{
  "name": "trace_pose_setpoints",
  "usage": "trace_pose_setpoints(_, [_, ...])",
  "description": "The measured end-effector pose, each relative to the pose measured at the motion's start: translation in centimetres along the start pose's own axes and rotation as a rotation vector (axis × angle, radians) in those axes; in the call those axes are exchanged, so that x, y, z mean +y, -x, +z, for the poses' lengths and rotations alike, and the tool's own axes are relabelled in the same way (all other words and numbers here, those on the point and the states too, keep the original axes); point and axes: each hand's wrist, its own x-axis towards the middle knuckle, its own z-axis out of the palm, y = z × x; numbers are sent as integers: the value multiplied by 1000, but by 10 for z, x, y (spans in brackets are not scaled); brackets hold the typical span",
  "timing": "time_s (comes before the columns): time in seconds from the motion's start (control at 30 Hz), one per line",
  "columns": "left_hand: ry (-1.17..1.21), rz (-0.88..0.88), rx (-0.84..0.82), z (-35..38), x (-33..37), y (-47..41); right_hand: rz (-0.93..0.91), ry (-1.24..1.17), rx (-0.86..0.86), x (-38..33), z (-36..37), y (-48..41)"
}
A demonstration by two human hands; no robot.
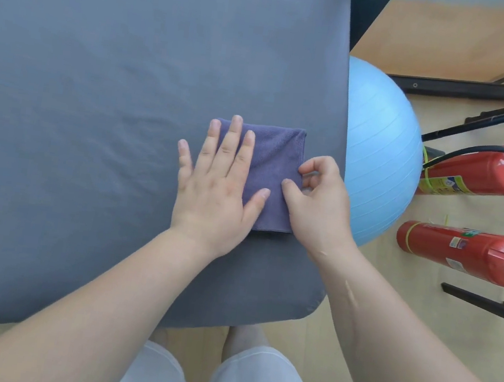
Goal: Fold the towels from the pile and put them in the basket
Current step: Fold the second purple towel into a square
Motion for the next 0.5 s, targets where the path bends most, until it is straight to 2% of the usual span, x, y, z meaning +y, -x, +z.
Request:
trace_pose_setpoints(0.1, [-136,-16,-148,16,2,-9,-89,146,52,7,-6,-1])
trace_pose_setpoints(0.23, [-203,-42,-171,30,4,-13,-539,558,151,11,-6,-2])
trace_pose_setpoints(0.3, [-175,-61,-178,31,4,-14,-674,833,10,12,-4,-8])
trace_pose_setpoints(0.37, [-151,-74,-181,31,4,-15,-670,1080,-169,15,-3,-20])
trace_pose_setpoints(0.5, [-179,-63,-183,31,2,-16,-748,1238,-256,9,-10,-47])
